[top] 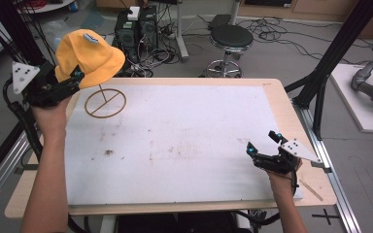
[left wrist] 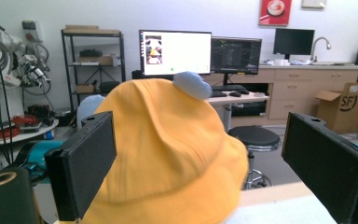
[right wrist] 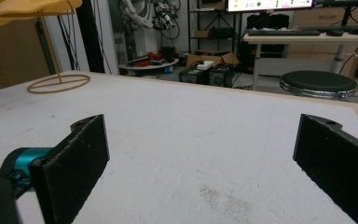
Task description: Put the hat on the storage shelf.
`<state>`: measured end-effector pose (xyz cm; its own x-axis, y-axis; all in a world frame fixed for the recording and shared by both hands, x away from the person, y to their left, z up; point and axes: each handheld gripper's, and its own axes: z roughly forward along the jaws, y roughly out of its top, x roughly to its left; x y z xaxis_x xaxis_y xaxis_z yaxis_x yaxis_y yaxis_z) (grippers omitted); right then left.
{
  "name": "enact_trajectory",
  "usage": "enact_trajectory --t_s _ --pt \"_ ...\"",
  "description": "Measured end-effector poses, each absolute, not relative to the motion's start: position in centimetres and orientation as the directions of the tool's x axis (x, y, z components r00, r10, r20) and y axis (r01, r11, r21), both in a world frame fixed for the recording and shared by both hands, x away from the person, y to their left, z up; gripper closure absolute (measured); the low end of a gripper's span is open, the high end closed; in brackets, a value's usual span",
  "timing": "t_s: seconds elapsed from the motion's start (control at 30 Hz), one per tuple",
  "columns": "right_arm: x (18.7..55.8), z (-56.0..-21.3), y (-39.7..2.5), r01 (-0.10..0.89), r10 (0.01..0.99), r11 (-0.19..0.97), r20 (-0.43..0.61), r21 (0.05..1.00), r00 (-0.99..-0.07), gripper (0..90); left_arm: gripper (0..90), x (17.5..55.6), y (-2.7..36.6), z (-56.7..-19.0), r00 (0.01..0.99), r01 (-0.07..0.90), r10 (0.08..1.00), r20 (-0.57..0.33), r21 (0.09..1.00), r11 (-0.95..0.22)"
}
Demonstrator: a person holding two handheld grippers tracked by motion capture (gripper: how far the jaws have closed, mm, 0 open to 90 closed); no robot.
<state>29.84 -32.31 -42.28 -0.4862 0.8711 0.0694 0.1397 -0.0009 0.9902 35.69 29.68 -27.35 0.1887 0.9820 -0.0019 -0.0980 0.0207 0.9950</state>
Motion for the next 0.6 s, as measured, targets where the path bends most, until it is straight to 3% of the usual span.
enact_trajectory --t_s 0.6 --pt "30.1 -41.9 -32.6 0.11 0.891 -0.023 0.07 0.994 -0.448 3.0 10.3 27.7 28.4 -33.2 0.205 -0.079 0.978 0.039 0.997 -0.023"
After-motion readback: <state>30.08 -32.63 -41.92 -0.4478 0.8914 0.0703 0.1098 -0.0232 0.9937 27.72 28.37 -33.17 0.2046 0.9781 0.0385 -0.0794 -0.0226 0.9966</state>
